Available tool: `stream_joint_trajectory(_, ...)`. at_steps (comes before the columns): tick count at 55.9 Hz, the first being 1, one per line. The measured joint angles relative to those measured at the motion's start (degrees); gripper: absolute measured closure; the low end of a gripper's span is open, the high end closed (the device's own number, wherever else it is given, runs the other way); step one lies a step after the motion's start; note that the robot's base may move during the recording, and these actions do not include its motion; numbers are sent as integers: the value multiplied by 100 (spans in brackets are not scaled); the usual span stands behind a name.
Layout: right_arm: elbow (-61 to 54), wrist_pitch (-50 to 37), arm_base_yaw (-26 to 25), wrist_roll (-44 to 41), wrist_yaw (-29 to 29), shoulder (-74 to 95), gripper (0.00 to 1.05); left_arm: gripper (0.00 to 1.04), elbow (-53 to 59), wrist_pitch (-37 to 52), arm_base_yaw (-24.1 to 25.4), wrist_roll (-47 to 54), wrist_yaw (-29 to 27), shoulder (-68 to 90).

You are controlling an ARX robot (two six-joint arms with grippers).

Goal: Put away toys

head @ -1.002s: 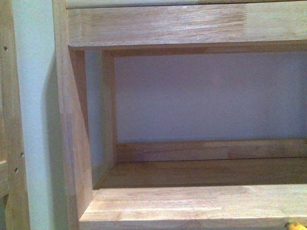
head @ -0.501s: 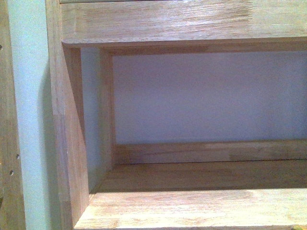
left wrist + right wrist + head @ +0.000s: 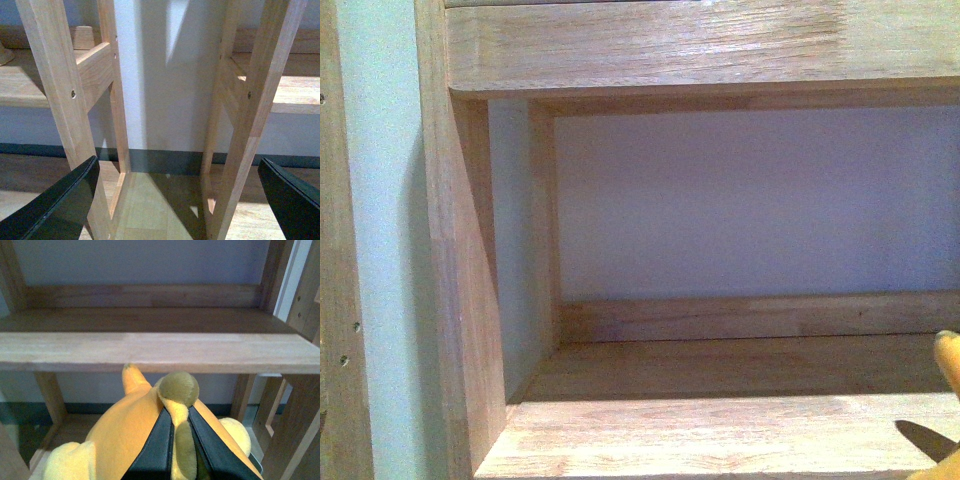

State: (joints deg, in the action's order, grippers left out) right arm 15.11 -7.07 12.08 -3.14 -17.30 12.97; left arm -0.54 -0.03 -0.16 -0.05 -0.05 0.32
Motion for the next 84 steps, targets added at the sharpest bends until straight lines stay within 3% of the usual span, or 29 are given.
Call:
stream_joint_trajectory(25, 1305, -162, 772, -608, -1005, 881, 99, 6, 0, 0, 0, 0, 0, 0)
stream_joint_trajectory(52, 3016, -1298, 2933, -2013, -2566, 2326, 99, 6, 0, 0, 0, 0, 0, 0)
stream_joint_trajectory(84, 5431, -2328, 4398, -4013, -2754, 4116, 99, 6, 0, 0, 0, 0, 0, 0)
